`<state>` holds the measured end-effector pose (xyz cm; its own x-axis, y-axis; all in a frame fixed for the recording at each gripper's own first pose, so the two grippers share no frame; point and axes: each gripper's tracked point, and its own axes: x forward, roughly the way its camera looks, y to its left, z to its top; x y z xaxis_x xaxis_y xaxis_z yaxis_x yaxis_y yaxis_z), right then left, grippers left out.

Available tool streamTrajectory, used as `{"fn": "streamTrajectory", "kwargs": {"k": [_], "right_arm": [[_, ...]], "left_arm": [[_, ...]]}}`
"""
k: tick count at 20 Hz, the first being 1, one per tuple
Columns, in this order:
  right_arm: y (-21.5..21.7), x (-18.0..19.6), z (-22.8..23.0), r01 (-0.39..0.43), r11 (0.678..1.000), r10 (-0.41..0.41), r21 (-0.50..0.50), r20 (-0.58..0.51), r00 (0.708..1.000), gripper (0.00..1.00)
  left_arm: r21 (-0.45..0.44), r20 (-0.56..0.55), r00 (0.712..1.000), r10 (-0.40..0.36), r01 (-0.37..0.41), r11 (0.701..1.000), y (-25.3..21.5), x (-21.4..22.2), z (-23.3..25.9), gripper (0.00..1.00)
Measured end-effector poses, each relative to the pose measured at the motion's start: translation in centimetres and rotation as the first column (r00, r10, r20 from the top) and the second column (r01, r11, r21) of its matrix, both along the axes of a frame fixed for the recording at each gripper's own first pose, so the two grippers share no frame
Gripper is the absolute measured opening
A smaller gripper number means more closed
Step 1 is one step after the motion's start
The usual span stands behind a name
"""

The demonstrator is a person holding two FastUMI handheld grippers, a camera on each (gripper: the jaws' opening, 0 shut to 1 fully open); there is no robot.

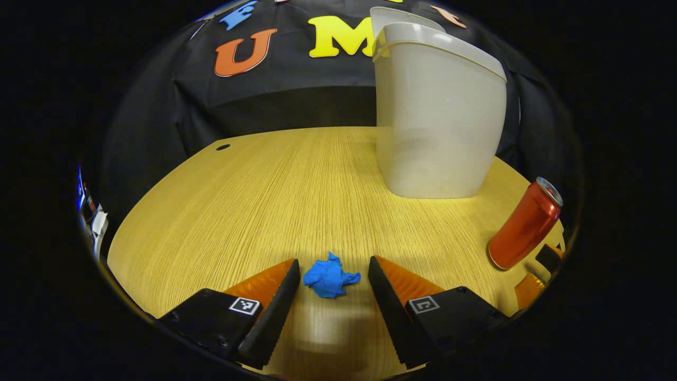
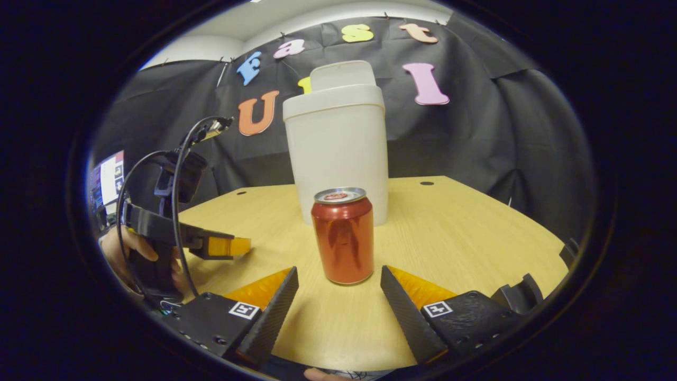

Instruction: Press the lid of the desktop garbage bin to open it, pick up the crumpled paper on the desktop and throw it into the bin, then pick up the pop can on the desktop and drop it into the bin, and finally close the garbage bin lid.

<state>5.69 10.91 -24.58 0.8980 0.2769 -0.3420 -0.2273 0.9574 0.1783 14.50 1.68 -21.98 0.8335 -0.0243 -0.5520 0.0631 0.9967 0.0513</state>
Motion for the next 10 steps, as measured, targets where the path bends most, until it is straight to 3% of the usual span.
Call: {"fn": "streamTrajectory", "kwargs": {"k": [1,6,10], "right_arm": [[-0.1,0.1,0.1,0.001,1.000,-0.001,-0.007,0.001,1.000,0.96],[0.3,0.6,0.9,-0.011,0.999,0.011,-0.032,-0.003,1.000,0.96],[0.9,1.4,0.7,-0.018,0.998,0.016,-0.063,-0.027,1.000,0.96]], "left_arm": [[-0.002,0.000,1.000,-0.004,0.004,1.000,-0.1,0.1,0.0,0.91],[-0.007,0.001,1.000,-0.024,0.024,1.000,-0.1,0.0,-0.2,0.75],[-0.024,0.005,1.000,-0.025,0.025,0.999,0.2,-0.3,-0.3,0.56]]}}
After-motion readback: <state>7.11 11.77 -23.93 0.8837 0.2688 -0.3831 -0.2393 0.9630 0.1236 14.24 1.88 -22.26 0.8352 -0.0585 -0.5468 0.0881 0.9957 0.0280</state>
